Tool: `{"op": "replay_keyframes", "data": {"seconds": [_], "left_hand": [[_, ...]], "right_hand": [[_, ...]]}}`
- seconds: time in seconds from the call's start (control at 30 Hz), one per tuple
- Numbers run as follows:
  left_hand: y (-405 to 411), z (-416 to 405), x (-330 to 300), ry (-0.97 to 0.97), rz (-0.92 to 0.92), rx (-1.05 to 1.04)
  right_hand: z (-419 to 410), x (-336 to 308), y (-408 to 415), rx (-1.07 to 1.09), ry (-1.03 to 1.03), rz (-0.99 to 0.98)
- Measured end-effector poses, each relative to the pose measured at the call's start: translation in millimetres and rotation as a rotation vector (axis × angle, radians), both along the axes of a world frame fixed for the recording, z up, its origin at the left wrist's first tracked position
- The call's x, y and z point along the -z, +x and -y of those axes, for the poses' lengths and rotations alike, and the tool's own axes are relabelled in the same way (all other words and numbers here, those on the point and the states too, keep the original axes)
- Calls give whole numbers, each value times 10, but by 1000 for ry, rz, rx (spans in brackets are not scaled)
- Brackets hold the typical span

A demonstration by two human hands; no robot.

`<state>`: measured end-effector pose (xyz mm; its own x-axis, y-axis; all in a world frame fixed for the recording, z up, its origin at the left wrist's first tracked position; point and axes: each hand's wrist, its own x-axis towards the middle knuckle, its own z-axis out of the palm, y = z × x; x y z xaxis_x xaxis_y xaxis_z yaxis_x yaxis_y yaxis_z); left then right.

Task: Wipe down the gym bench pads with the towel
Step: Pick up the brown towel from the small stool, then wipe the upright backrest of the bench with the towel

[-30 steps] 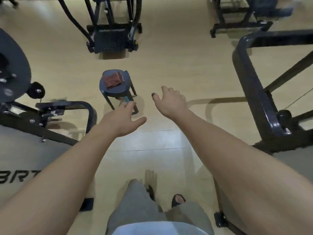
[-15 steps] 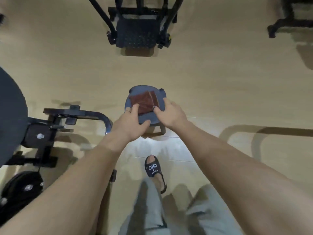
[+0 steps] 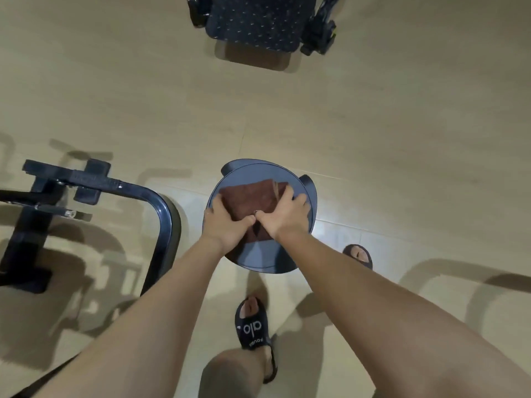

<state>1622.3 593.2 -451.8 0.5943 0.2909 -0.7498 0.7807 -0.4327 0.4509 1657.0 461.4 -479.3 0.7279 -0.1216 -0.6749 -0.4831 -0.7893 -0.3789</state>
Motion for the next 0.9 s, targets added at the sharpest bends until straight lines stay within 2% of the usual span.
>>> {"op": "replay_keyframes", "data": {"seconds": [0.1,0.23,0.37,0.77,0.9], "left_hand": [[105,11,262,-4,-8,-198],[186,7,400,-152,-77,-388],[472,264,-198,-277,-88,-448],[2259,1494,-3002,-413,216,-274],[2809,1861,-3707,-424,310,-255]], "right_hand": [[-51,174,-6,122,75,50],[6,125,159,252,274,-67],[198,-315,514,386,461,-159],[1513,-2747,2058,496,664,73],[1942,-3390,2624,487,699,151]]}}
